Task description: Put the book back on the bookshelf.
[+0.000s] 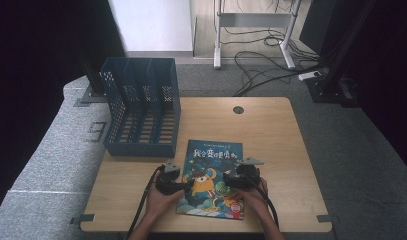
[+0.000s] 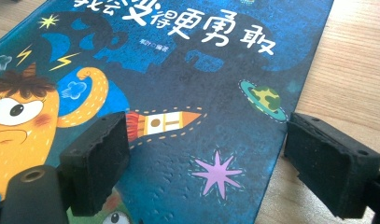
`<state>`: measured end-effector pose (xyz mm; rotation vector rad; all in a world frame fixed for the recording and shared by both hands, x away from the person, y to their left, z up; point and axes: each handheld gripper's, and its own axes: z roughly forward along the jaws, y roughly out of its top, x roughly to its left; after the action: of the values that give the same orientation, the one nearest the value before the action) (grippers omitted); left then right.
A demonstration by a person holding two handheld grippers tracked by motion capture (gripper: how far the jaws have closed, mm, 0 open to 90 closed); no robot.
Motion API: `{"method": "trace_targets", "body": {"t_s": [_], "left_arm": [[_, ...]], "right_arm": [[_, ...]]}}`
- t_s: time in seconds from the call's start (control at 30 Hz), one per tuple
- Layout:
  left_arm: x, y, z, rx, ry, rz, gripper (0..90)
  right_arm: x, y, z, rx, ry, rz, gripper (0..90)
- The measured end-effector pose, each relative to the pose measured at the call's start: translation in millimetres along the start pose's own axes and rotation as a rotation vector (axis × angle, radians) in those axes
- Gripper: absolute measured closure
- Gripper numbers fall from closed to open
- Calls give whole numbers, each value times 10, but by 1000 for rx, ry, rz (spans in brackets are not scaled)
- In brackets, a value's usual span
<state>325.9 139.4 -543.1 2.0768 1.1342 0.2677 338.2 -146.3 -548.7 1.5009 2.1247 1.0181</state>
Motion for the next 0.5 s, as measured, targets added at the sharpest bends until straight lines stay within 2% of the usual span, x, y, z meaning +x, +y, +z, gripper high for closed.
{"method": "trace_targets", "body": {"t_s": [0.2,0.27,0.33,0.5], "left_arm": [[-43,1,26,-9,-1,7,267],[-70,1,35,-10,-17,13,268],[-103,-1,41,-7,1,20,257],[-106,-6,44,-12,3,16,257]], "right_arm": [[-2,4,0,3,2,3,136],[0,5,-2,5,1,5,138],[-2,9,-4,10,2,6,138],[-5,16,-1,12,3,6,138]]}}
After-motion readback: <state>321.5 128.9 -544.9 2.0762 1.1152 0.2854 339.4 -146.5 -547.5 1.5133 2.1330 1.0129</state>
